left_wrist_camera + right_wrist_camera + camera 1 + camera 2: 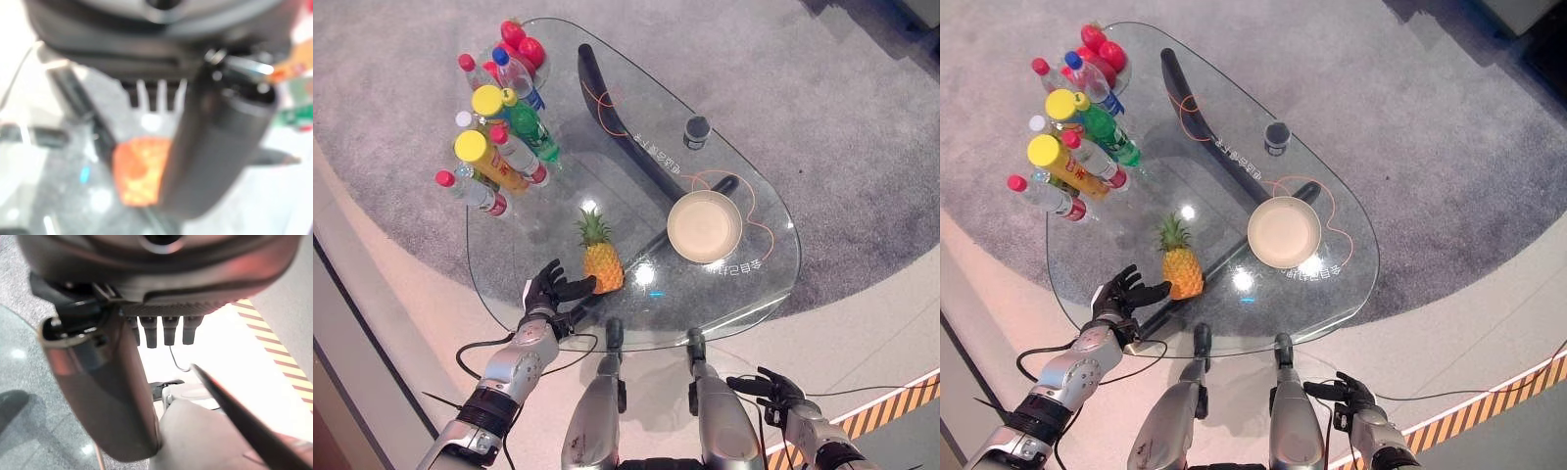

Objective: Pick up the fruit to the plate

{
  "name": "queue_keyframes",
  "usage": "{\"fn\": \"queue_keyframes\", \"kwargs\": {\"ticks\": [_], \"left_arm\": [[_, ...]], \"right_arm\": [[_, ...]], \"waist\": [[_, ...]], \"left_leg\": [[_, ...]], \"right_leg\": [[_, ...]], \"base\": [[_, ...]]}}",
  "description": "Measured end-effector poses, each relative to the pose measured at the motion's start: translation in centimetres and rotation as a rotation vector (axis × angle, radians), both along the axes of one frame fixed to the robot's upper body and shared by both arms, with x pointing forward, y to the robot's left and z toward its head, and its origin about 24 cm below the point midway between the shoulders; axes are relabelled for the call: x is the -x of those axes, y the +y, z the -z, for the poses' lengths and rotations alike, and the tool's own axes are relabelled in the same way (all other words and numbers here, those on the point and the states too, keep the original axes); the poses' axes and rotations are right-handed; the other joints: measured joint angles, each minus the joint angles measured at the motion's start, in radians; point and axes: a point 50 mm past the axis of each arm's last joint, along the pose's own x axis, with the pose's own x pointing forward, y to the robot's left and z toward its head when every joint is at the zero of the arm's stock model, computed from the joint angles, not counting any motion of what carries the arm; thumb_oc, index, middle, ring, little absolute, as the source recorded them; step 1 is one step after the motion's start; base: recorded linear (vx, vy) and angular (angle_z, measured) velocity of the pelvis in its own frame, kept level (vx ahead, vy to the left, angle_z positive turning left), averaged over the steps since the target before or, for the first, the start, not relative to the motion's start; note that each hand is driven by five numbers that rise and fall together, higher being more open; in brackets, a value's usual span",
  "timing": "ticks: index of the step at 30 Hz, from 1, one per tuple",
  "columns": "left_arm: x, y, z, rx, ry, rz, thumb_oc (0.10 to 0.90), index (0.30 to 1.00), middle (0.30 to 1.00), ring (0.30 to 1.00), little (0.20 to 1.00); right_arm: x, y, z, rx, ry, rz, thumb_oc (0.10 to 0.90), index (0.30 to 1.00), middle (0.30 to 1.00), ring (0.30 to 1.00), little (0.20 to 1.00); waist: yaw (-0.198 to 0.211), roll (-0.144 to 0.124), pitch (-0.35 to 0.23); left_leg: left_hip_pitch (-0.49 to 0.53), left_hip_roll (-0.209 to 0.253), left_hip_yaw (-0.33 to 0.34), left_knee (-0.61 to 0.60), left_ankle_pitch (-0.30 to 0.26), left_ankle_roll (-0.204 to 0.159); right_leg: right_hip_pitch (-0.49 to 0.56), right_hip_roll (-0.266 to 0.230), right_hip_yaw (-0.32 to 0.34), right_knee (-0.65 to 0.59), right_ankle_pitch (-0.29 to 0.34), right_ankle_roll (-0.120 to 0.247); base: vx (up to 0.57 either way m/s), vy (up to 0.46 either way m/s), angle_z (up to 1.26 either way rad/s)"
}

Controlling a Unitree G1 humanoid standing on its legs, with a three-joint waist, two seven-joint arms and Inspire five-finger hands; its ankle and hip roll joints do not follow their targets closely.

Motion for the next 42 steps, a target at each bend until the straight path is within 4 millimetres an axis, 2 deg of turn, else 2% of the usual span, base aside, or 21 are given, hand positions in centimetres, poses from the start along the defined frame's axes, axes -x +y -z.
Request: {"fn": "queue_keyframes", "kwargs": {"ticks": [11, 22, 31, 42], "left_arm": [[-1.9, -0.4, -1.6, 0.002, -0.057, 0.006, 0.8, 0.9, 0.9, 0.9, 0.9], [-3.1, 0.2, -1.4, -0.018, -0.024, -0.029, 0.8, 0.9, 0.9, 0.9, 0.9], [-4.8, 0.1, -2.3, -0.013, 0.009, -0.021, 0.8, 0.9, 0.9, 0.9, 0.9], [-5.5, 0.1, -3.1, -0.017, 0.006, -0.024, 0.8, 0.9, 0.9, 0.9, 0.9]], "right_arm": [[-2.1, 0.0, -1.3, 0.006, -0.068, -0.019, 0.8, 0.9, 0.9, 0.9, 0.9], [-3.5, 0.4, -2.1, 0.004, -0.116, -0.041, 0.8, 0.9, 0.9, 0.9, 0.9], [-3.7, 0.8, -2.1, -0.013, -0.123, -0.039, 0.8, 0.9, 0.9, 0.9, 0.9], [-4.4, 1.1, -2.4, -0.003, -0.13, -0.065, 0.8, 0.9, 0.9, 0.9, 0.9]], "waist": [[-0.004, 0.0, -0.001], [-0.028, -0.003, -0.001], [-0.036, -0.004, -0.001], [-0.05, -0.01, -0.004]], "left_leg": [[-0.106, -0.001, 0.019, 0.038, 0.008, 0.006], [-0.187, 0.001, 0.037, 0.06, 0.014, 0.015], [-0.223, 0.007, 0.04, 0.078, 0.015, 0.014], [-0.263, 0.0, 0.063, 0.108, 0.006, 0.016]], "right_leg": [[-0.172, 0.003, 0.025, 0.157, -0.041, -0.005], [-0.297, 0.015, 0.052, 0.244, -0.054, -0.016], [-0.339, 0.024, 0.055, 0.262, -0.053, -0.019], [-0.385, 0.021, 0.082, 0.279, -0.054, -0.022]], "base": [[0.01, 0.007, -0.05], [0.0, -0.002, -0.04], [0.0, 0.0, -0.01], [0.0, 0.006, -0.05]]}}
